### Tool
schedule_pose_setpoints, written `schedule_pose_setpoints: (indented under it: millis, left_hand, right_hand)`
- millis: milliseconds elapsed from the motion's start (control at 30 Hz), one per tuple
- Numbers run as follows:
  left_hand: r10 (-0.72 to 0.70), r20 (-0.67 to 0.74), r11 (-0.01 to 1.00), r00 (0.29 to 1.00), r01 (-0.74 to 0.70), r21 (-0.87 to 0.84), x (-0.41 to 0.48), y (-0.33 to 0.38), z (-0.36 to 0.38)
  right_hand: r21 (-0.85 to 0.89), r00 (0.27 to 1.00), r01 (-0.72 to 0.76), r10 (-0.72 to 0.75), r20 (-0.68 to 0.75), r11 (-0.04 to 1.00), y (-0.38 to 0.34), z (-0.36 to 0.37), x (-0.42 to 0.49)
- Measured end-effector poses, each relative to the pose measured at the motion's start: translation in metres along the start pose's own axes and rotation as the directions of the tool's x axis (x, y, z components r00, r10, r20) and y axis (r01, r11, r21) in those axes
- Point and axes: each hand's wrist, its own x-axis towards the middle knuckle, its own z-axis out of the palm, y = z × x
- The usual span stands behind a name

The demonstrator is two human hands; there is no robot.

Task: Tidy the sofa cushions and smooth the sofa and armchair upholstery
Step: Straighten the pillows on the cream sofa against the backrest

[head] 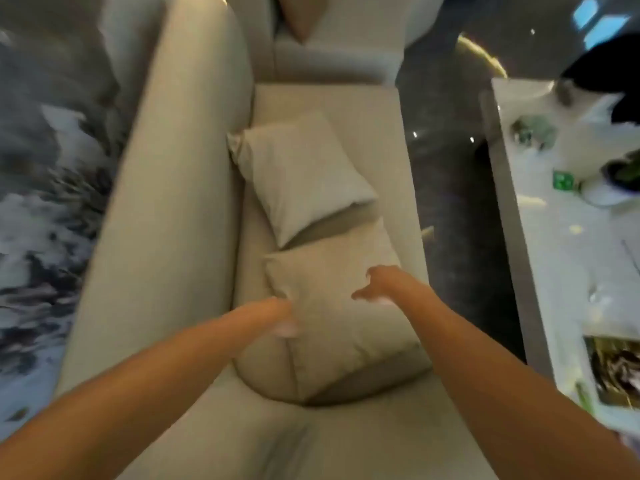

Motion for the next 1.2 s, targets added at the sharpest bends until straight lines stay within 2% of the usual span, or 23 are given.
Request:
schedule_pose_setpoints:
  millis: [33, 100, 167, 267, 367, 433, 500, 633, 733, 800, 867, 933, 1000, 1100, 1200]
  left_hand:
    - [0.017, -0.02, 1.0, 1.0, -0.017, -0.015, 0.022, -0.003, 0.014]
    - [0.004, -0.022, 0.982, 1.0, -0.008, -0.188, 0.071, -0.018, 0.037]
    - [-0.049, -0.04, 0.918, 0.998, 0.03, -0.395, 0.113, -0.03, 0.054]
    - [-0.136, -0.15, 0.692, 0.979, -0.014, -0.722, 0.165, -0.05, 0.066]
    - [-0.145, -0.102, 0.514, 0.984, -0.013, -0.858, 0.196, -0.072, 0.067]
    - [-0.149, -0.081, 0.456, 0.985, -0.004, -0.89, 0.195, -0.076, 0.059]
    - [-0.171, -0.125, 0.486, 0.977, -0.027, -0.874, 0.18, -0.072, 0.048]
    - [-0.108, -0.177, 0.545, 0.978, -0.091, -0.833, 0.112, -0.08, -0.007]
    - [-0.069, -0.183, 0.564, 0.981, -0.113, -0.818, 0.049, -0.127, -0.053]
    - [-0.105, -0.224, 0.589, 0.969, -0.121, -0.799, 0.01, -0.16, -0.072]
    - [-0.141, -0.244, 0.597, 0.959, -0.114, -0.794, -0.015, -0.185, -0.083]
    - [-0.166, -0.264, 0.613, 0.95, -0.111, -0.783, -0.024, -0.2, -0.085]
    - [-0.174, -0.34, 0.663, 0.924, -0.145, -0.735, -0.025, -0.202, -0.088]
    - [-0.013, -0.521, 0.768, 0.854, -0.325, -0.552, -0.022, -0.179, -0.101]
    - [0.175, -0.596, 0.79, 0.784, -0.473, -0.39, -0.002, -0.131, -0.129]
  right_hand:
    - [0.059, 1.0, -0.023, 0.024, -0.001, 0.998, 0.009, 0.017, 0.014]
    - [0.21, 0.995, -0.075, 0.087, -0.053, 0.975, 0.024, 0.053, 0.049]
    - [0.361, 0.977, -0.124, 0.178, -0.12, 0.924, 0.031, 0.093, 0.082]
    - [0.494, 0.944, -0.19, 0.295, -0.145, 0.849, 0.021, 0.135, 0.124]
    - [0.57, 0.909, -0.225, 0.38, -0.168, 0.79, 0.017, 0.146, 0.143]
    - [0.609, 0.896, -0.225, 0.407, -0.178, 0.761, 0.015, 0.139, 0.139]
    - [0.672, 0.891, -0.224, 0.428, -0.152, 0.706, 0.007, 0.13, 0.124]
    - [0.849, 0.912, -0.201, 0.411, -0.021, 0.489, -0.032, 0.116, 0.086]
    - [0.92, 0.954, -0.182, 0.287, 0.081, 0.347, -0.08, 0.116, 0.06]
    - [0.945, 0.974, -0.217, 0.125, 0.191, 0.245, -0.131, 0.127, 0.043]
    - [0.937, 0.975, -0.219, 0.019, 0.222, 0.274, -0.185, 0.142, 0.039]
    - [0.927, 0.983, -0.178, 0.095, 0.154, 0.332, -0.222, 0.151, 0.043]
    - [0.934, 0.98, -0.178, 0.141, 0.14, 0.31, -0.23, 0.149, 0.046]
    - [0.919, 0.973, -0.232, 0.064, 0.223, 0.319, -0.206, 0.129, 0.04]
    - [0.905, 0.97, -0.243, 0.071, 0.233, 0.35, -0.178, 0.086, 0.052]
